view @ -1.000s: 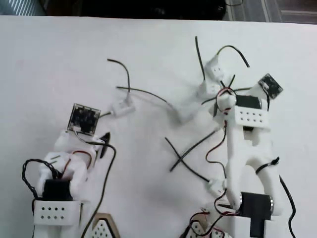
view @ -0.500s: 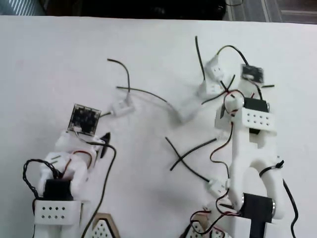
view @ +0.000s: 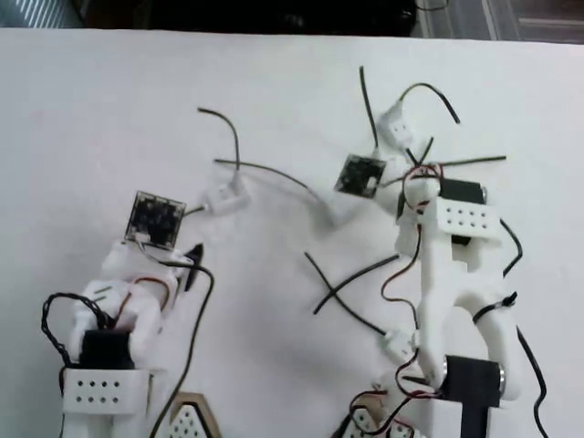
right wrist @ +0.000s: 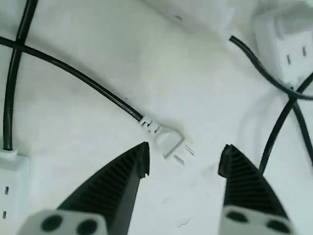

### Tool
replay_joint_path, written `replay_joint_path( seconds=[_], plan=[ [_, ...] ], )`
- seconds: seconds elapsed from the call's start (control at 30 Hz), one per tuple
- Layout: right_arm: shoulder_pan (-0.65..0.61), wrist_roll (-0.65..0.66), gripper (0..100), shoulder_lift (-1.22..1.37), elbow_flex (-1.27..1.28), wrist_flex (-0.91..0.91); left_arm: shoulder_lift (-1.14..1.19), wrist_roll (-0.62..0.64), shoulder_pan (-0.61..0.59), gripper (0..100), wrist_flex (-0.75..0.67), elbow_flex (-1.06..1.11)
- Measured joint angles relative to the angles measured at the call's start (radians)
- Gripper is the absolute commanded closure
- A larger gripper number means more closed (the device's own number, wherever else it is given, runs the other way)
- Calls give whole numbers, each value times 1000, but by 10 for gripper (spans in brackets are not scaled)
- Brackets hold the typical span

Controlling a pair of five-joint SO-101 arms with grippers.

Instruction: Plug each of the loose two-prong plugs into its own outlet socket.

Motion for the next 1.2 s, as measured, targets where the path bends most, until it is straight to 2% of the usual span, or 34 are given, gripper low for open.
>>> replay_joint_path(
  seconds=[0.2, 0.5, 0.57, 0.67, 0.73, 0.8, 1.0, 1.2],
  plan=[
    [-9, 64, 755, 181, -14, 0, 0, 0, 0, 755, 0, 0],
    [-12, 68, 759, 428, -150, -2, 0, 0, 0, 755, 0, 0],
    [-12, 68, 815, 459, -172, 0, 0, 0, 0, 755, 0, 0],
    [-9, 68, 981, 508, -198, -14, 0, 0, 0, 755, 0, 0],
    [-9, 68, 962, 525, -203, -29, 0, 0, 0, 755, 0, 0],
    [-8, 64, 985, 528, -203, -32, 0, 0, 0, 755, 0, 0],
    [-8, -146, 981, 543, -264, 2, 0, 0, 0, 755, 0, 0],
    [-11, -362, 981, 551, -408, 241, 0, 0, 0, 755, 0, 0]
  ],
)
